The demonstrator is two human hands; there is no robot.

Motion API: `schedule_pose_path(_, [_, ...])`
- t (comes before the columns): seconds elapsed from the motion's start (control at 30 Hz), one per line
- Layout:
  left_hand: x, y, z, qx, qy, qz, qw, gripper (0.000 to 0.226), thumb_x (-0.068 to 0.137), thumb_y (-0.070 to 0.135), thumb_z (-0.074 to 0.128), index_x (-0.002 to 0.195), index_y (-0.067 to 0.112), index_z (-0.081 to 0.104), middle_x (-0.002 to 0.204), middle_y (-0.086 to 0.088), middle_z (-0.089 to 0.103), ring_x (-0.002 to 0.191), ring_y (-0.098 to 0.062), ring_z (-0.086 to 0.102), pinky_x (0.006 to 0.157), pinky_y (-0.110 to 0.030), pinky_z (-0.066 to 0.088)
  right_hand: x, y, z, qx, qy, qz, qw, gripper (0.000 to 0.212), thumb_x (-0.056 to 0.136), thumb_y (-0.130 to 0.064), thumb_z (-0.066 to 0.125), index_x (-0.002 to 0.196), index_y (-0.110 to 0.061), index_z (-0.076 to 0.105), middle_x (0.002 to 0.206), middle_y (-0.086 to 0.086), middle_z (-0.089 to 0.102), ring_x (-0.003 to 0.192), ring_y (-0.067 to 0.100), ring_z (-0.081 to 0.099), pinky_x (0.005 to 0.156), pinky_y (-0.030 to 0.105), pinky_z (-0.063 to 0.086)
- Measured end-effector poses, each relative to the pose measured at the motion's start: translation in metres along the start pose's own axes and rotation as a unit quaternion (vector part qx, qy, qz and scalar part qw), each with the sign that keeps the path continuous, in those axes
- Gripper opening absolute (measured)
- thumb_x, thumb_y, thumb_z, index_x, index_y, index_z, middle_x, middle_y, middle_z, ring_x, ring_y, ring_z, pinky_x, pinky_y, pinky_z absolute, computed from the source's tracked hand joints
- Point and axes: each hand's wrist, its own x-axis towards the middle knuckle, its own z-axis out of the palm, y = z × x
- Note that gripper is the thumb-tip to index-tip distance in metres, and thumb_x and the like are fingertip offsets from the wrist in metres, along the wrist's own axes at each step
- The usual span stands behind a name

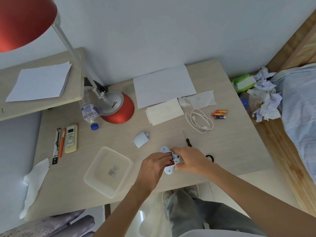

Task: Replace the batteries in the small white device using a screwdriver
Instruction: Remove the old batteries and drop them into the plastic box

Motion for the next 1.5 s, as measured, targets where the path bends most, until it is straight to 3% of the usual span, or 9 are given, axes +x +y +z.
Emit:
schedule_pose_path(0.2, [0.008,0.007,0.007,0.040,0.047,-0.005,0.998,0.023,0.080,0.009,0.084,0.101,0.017,0.081,0.090,0.002,0.079,0.078,-0.020,0.072,0.072,-0.031,0.059,-0.001,0.000,0.001,-0.004,0.006,0.004,1.000,0.067,0.087,-0.052,0.074,0.146,-0.032,0.050,0.119,-0.005,0.073,0.096,0.016,0.069,0.085,0.030,0.057])
schedule_pose_path(0.43, [0.012,0.005,0.016,0.002,0.052,-0.011,0.999,0.016,0.081,0.010,0.087,0.095,0.013,0.079,0.095,-0.003,0.079,0.083,-0.022,0.072,0.081,-0.038,0.061,-0.002,0.001,0.002,-0.004,0.011,0.000,1.000,0.068,0.087,-0.053,0.074,0.147,-0.032,0.049,0.119,-0.006,0.073,0.096,0.016,0.070,0.087,0.031,0.057])
schedule_pose_path(0.5, [0.011,0.006,0.012,-0.008,0.051,-0.003,0.999,0.008,0.088,0.012,0.078,0.096,0.012,0.079,0.096,-0.003,0.079,0.085,-0.022,0.073,0.081,-0.039,0.062,-0.003,0.000,0.002,-0.001,0.011,0.000,1.000,0.068,0.087,-0.053,0.075,0.146,-0.033,0.050,0.118,-0.006,0.074,0.095,0.016,0.070,0.086,0.031,0.058])
schedule_pose_path(0.63, [0.008,0.016,-0.007,-0.054,0.079,-0.036,0.995,0.022,0.098,0.021,0.061,0.101,0.009,0.079,0.098,-0.003,0.077,0.086,-0.019,0.072,0.078,-0.031,0.062,-0.005,-0.001,0.001,0.009,0.014,-0.001,1.000,0.065,0.085,-0.048,0.077,0.144,-0.032,0.053,0.119,-0.006,0.074,0.096,0.015,0.070,0.086,0.030,0.058])
schedule_pose_path(0.77, [0.002,0.013,-0.033,-0.095,0.130,-0.106,0.981,0.009,0.096,0.005,0.076,0.104,0.007,0.079,0.103,-0.001,0.077,0.092,-0.012,0.072,0.086,-0.025,0.060,-0.005,-0.002,-0.002,0.002,0.008,-0.001,1.000,0.066,0.087,-0.046,0.077,0.145,-0.029,0.051,0.122,-0.005,0.073,0.098,0.014,0.070,0.087,0.030,0.058])
schedule_pose_path(0.97, [-0.030,-0.027,-0.078,-0.076,0.171,-0.169,0.968,0.012,0.087,0.004,0.084,0.099,0.009,0.081,0.099,0.005,0.077,0.089,-0.006,0.073,0.083,-0.021,0.058,-0.006,-0.002,-0.003,0.004,0.003,0.003,1.000,0.064,0.085,-0.046,0.079,0.141,-0.029,0.054,0.117,-0.007,0.073,0.095,0.012,0.069,0.085,0.033,0.060])
schedule_pose_path(1.13, [-0.071,-0.081,-0.090,-0.006,0.115,-0.248,0.962,0.015,0.087,0.006,0.083,0.100,0.013,0.081,0.096,0.006,0.078,0.082,-0.007,0.072,0.081,-0.024,0.059,-0.008,-0.002,-0.003,0.002,0.005,0.001,1.000,0.065,0.085,-0.047,0.079,0.141,-0.028,0.054,0.116,-0.007,0.074,0.094,0.011,0.069,0.084,0.033,0.061])
schedule_pose_path(1.33, [-0.096,-0.132,-0.067,0.018,0.016,-0.331,0.943,0.013,0.090,0.005,0.080,0.095,0.017,0.080,0.088,0.007,0.074,0.077,-0.014,0.069,0.077,-0.040,0.063,-0.008,-0.001,-0.002,0.008,0.007,-0.001,1.000,0.064,0.084,-0.048,0.080,0.140,-0.028,0.054,0.117,-0.007,0.073,0.094,0.011,0.069,0.085,0.032,0.060])
schedule_pose_path(1.5, [-0.094,-0.148,-0.061,0.007,0.018,-0.371,0.928,0.019,0.086,0.005,0.083,0.090,0.023,0.078,0.087,0.008,0.072,0.076,-0.012,0.068,0.078,-0.040,0.062,-0.007,-0.001,-0.003,0.010,0.006,0.001,1.000,0.065,0.084,-0.048,0.081,0.140,-0.028,0.055,0.118,-0.008,0.074,0.095,0.010,0.069,0.084,0.030,0.060])
